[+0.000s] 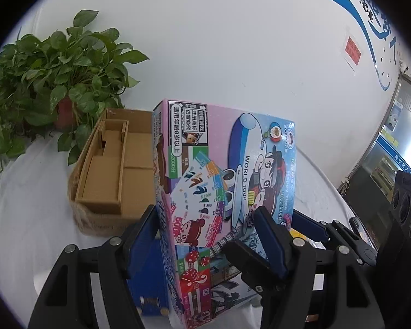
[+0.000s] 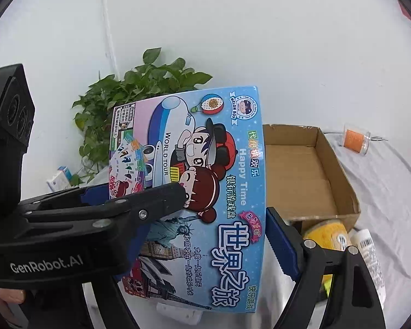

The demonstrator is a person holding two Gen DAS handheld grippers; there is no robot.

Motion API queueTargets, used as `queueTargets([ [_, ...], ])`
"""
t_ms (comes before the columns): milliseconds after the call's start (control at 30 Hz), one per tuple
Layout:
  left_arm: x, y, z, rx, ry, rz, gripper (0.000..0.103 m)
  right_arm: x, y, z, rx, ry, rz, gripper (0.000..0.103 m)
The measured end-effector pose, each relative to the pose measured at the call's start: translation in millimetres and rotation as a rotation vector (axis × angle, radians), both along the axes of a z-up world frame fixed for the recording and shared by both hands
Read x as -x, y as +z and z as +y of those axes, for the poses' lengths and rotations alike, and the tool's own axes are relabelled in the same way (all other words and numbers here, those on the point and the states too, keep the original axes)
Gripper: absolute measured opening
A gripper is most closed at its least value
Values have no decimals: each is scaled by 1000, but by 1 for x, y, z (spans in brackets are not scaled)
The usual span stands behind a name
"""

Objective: Organize rigid objects
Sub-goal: 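Carry the board game box over the cardboard box and lower it inside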

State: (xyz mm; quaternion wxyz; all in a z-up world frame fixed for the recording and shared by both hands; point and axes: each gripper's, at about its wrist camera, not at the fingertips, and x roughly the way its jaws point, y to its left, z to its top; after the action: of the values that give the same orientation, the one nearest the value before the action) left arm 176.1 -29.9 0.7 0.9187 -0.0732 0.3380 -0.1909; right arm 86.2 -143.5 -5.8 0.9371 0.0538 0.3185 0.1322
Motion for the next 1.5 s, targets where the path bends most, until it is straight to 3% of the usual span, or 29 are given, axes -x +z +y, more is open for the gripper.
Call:
queueTargets([
  [233,-80,7,8,-15,1,53,70,-105,8,8,-26,-6,74,82],
  [300,-105,2,7,-50,14,83,70,-142,-1,12,-43,0,146,82],
  [533,-182,-43,11,-109,23,235,67,-241,-66,12,-119,-1,359,82],
  [733,-214,-79,11,-167,29,354,65,-284,-106,17,-143,6,477,82],
  [867,-211,-89,26,-152,44,395,59,-292,-121,25,-144,53,516,82],
  [1000,-196,-83,46,-72,85,396,53,-295,-118,25,-138,51,503,81],
  [1100,-173,-62,56,-79,75,295,55,-291,-125,22,-138,37,559,79],
  [1267,-117,-31,67,-88,77,192,55,-282,-121,27,-137,35,558,81],
  [1367,-88,-17,68,-109,91,133,55,-281,-121,27,-130,4,564,89],
  [1500,-71,-13,70,-125,93,129,55,-282,-127,14,-154,-9,583,91],
])
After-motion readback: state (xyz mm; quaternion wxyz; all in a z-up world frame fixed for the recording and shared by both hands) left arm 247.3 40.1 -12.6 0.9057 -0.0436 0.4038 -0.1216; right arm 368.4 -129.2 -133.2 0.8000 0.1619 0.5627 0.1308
